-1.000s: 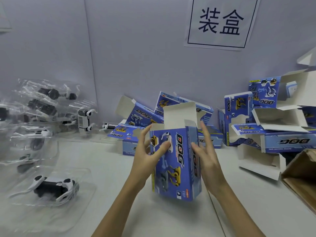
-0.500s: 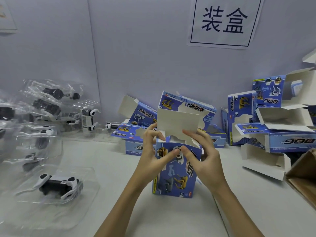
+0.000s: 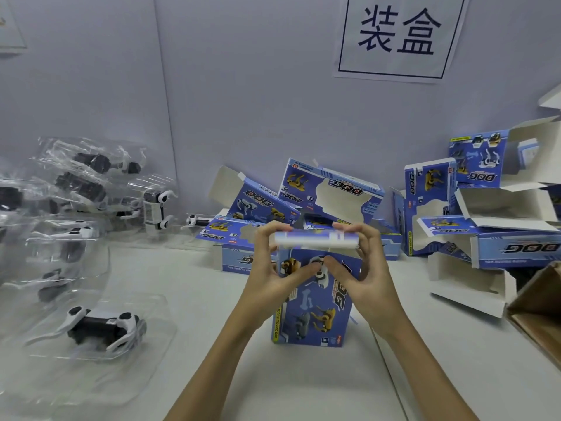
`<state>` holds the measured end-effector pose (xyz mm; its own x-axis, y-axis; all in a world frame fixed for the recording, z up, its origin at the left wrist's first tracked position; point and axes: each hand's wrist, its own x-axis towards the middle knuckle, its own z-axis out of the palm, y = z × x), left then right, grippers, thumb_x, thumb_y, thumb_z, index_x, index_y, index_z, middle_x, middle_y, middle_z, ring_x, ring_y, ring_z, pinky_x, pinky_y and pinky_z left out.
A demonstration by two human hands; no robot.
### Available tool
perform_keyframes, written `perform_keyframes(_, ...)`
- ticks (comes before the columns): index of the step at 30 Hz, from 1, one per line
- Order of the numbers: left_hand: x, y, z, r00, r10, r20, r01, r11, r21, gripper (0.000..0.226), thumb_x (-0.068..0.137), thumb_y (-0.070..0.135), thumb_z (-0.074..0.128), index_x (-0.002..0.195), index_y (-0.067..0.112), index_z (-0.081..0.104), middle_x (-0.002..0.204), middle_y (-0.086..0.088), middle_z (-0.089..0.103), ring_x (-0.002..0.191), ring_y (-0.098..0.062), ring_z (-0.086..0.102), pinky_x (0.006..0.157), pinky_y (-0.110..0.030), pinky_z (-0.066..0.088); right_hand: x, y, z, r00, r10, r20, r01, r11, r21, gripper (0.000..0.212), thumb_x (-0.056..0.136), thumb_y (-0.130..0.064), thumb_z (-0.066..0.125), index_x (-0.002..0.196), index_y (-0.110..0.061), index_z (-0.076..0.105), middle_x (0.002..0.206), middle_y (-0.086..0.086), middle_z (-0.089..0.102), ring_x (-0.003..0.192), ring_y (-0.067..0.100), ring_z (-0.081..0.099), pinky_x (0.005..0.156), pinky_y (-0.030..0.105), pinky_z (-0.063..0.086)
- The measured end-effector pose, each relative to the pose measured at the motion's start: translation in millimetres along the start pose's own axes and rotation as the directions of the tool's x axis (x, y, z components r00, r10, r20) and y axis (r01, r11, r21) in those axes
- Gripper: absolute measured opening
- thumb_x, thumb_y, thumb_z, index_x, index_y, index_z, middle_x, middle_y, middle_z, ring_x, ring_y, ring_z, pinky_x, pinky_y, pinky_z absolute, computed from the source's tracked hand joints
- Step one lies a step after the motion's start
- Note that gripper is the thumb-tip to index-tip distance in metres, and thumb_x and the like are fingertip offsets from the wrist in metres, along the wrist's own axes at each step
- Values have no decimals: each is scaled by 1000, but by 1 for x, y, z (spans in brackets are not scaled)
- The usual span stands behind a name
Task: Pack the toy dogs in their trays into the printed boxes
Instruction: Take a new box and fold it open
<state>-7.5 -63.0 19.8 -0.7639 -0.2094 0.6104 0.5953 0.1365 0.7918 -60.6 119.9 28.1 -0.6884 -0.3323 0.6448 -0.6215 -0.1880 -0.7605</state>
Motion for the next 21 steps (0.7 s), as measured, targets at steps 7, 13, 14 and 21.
perform_keyframes(7, -3, -5, -7, 994, 105, 1, -105, 990, 98, 61, 80, 50, 82, 125, 28, 47, 141, 7, 47, 142, -18, 46, 98, -28, 55, -5, -2, 0, 987, 133, 95, -133, 991, 1, 61, 77, -59, 84, 117, -35, 46, 148, -9, 53, 128, 17, 64, 87, 31, 62)
perform_keyframes(13, -2, 1, 3, 996, 56, -70, -54, 998, 26, 29, 103, 46, 47, 120, 22, 50, 134, 0, 48, 110, -6, 61, 73, -20, 55, -4, -10, 0, 968, 235, 86, -245, 960, 134, 45, 83, -76, 62, 108, -40, 52, 117, 9, 60, 103, 32, 72, 68, 38, 63)
perform_keyframes(14, -2, 1, 4, 995, 64, -71, -61, 997, 37, 32, 100, 47, 48, 120, 22, 50, 133, 1, 49, 106, -10, 61, 72, -21, 54, -4, -9, 3, 972, 227, 58, -232, 967, 104, 45, 86, -77, 58, 111, -39, 51, 112, 17, 59, 96, 45, 68, 67, 51, 61)
perform_keyframes(21, -6, -5, 8, 998, 39, -57, -44, 994, -96, 57, 98, 45, 62, 145, 30, 35, 152, 12, 40, 118, -24, 69, 83, -26, 62, -7, -5, 15, 990, 129, -64, -131, 991, -17, 64, 79, -86, 59, 129, -51, 41, 104, -17, 70, 86, 18, 73, 74, 41, 61)
